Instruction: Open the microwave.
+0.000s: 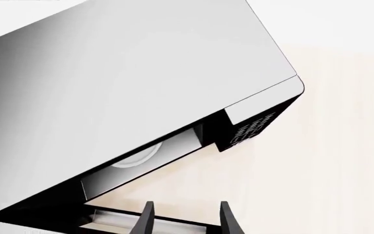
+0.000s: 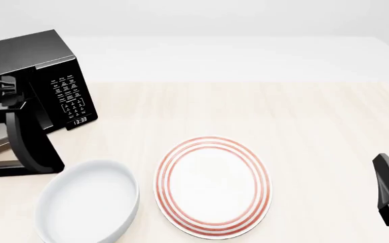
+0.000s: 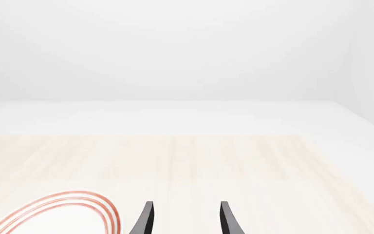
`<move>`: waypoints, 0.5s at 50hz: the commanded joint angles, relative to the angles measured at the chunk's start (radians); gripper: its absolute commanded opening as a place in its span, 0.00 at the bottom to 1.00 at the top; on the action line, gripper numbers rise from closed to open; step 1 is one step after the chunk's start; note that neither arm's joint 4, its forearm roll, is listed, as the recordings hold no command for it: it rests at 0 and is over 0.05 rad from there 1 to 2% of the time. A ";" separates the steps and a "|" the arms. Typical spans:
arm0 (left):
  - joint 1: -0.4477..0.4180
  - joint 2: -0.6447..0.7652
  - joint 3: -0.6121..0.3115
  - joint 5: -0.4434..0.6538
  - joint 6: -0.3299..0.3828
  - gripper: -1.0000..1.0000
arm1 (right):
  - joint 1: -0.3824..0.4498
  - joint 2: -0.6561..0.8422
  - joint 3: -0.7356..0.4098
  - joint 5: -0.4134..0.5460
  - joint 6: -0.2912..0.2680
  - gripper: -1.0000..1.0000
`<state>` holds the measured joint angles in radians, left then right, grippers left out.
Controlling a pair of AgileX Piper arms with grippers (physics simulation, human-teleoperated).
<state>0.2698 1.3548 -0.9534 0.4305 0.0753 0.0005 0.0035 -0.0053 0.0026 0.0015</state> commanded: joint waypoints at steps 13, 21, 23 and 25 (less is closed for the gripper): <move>0.015 -0.024 0.049 0.016 0.007 1.00 | 0.000 0.000 0.000 0.000 0.000 1.00; 0.018 -0.049 0.073 0.015 0.004 1.00 | 0.000 0.000 0.000 0.000 0.000 1.00; 0.021 -0.054 0.076 0.017 0.005 1.00 | 0.000 0.000 0.000 0.000 0.000 1.00; 0.021 -0.059 0.080 0.019 0.006 1.00 | 0.000 0.000 0.000 0.000 0.000 1.00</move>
<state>0.2800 1.3080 -0.9130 0.4399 0.0864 0.0005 0.0035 -0.0053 0.0026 0.0015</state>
